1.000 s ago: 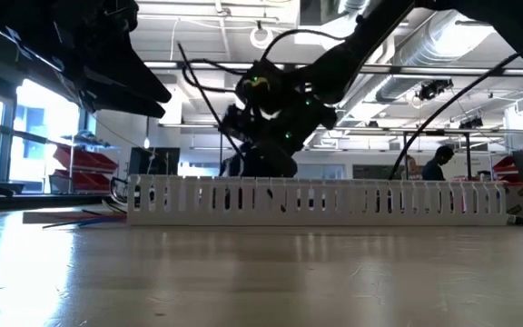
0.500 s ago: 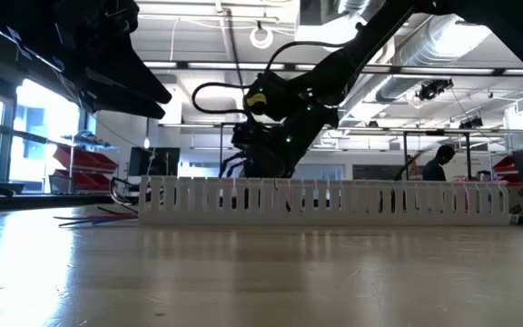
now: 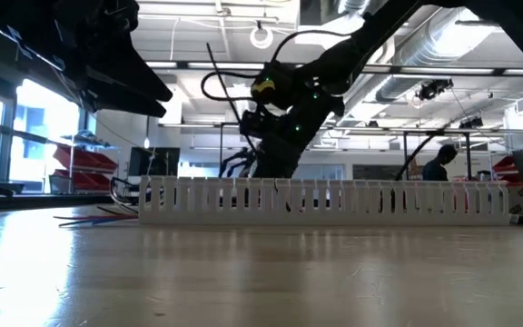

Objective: Ziptie cables
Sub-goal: Close the white cable duct

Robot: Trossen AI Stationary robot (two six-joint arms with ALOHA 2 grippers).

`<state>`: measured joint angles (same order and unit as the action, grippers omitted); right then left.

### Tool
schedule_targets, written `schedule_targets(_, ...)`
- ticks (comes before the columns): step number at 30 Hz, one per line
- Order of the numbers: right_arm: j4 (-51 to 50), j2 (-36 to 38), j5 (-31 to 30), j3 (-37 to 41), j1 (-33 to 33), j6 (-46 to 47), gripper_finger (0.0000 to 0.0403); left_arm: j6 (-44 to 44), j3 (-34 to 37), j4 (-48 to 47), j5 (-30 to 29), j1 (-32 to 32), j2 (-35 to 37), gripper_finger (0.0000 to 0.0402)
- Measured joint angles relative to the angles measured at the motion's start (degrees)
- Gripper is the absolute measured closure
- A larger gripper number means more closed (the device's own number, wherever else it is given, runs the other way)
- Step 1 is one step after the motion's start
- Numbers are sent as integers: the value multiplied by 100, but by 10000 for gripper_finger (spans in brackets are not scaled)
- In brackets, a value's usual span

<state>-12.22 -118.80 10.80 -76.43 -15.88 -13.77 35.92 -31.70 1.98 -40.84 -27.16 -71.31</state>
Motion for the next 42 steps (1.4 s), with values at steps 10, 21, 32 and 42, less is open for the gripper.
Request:
schedule_targets(10,943,-153,1193,-16,104,-1143,94,-11,-2,113,-15,0,0,198)
schedule_targets(21,978,-513,921,-19,-23,-1203,35,90,-2,-1,-2,1,-2,198)
schedule_targets(32,2134,-761,598,807,-26,-472,78,200,-2,-18,115,2,-2,198)
schedule_targets(42,4877,-746,-119,2311,188,245,170,141,2,143,83,53,-1,198)
